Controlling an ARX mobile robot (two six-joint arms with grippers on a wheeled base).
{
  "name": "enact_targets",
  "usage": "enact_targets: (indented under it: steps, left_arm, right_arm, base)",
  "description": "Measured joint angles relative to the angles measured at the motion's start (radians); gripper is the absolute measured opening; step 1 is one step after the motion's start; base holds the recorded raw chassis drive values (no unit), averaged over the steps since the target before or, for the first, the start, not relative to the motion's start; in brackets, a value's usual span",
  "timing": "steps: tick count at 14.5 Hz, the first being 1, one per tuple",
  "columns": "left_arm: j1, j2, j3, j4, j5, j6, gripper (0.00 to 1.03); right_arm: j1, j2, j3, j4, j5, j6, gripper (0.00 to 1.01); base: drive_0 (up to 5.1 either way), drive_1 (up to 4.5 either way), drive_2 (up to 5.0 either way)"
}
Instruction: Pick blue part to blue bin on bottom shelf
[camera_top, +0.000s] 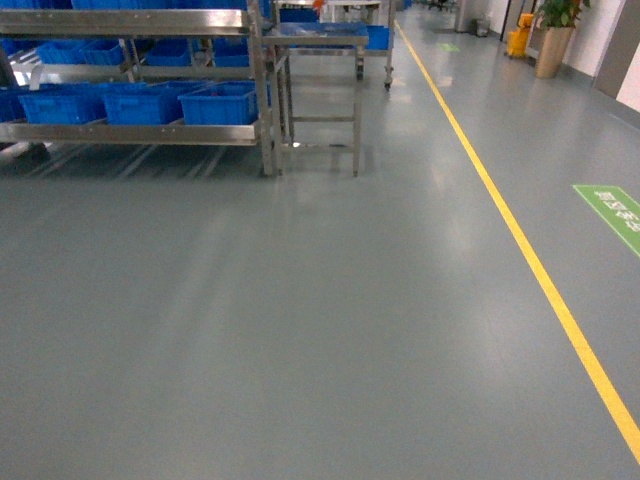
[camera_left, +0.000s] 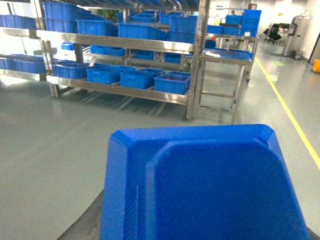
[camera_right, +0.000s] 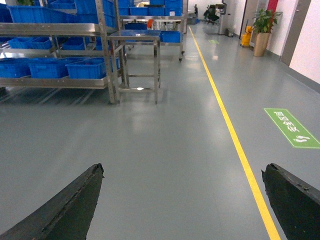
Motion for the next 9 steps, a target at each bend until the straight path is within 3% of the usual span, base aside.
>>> enact_targets:
  steps: [9]
  left_arm:
    - [0.000,-0.001,0.000,-0.002,0.000,0.000,0.44]
  right_arm:
    - [0.000,0.000,0.000,-0.002,0.000,0.000,0.98]
  base:
    - [0.0,4.26,-4.3]
